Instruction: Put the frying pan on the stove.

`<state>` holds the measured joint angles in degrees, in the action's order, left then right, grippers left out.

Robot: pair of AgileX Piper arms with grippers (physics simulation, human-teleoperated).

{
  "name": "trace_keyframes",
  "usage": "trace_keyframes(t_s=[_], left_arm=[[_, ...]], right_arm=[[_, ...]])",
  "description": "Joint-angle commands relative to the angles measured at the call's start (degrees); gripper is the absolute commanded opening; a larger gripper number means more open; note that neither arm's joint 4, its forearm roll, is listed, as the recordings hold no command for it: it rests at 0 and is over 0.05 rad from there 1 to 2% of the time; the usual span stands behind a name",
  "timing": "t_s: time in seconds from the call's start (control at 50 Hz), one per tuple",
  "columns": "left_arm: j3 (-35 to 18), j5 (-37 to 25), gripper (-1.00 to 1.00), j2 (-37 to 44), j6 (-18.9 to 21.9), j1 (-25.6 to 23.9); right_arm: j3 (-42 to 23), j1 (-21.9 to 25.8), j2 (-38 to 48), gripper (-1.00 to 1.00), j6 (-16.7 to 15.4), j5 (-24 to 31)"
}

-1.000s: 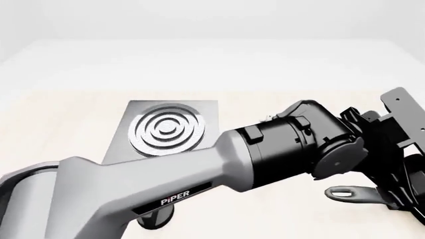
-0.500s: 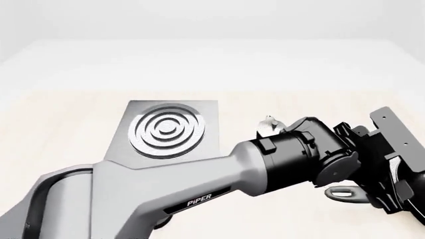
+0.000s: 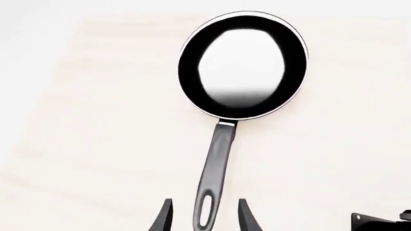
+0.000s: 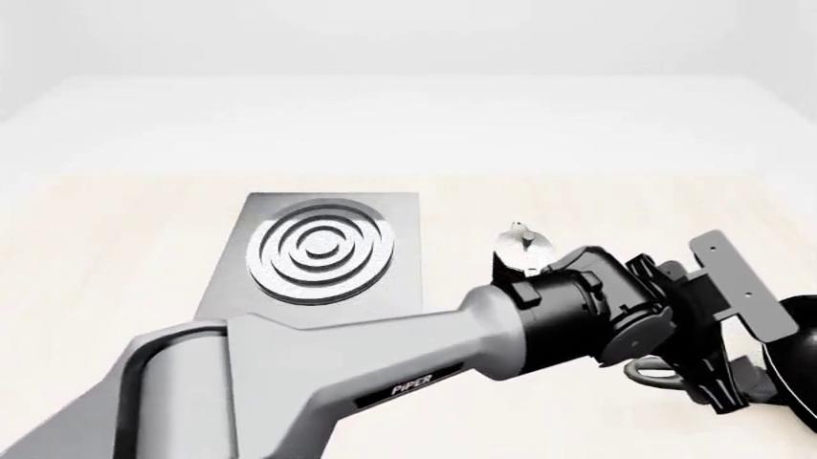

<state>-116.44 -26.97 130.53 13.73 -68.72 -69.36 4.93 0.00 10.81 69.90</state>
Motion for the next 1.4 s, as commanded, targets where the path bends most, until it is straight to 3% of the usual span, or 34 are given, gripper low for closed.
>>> trace_keyframes(t_s=[0.02, 1.4], left_arm=[[-1.6, -0.5, 1.00, 2.0, 0.1, 0.5], [-4.0, 1.6, 1.00, 9.3, -1.9, 1.0]], right_arm=[[0.0, 0.0, 0.0, 1.00, 0.2, 0.0], [0.0, -0.2, 0.0, 1.00, 0.8, 0.0]])
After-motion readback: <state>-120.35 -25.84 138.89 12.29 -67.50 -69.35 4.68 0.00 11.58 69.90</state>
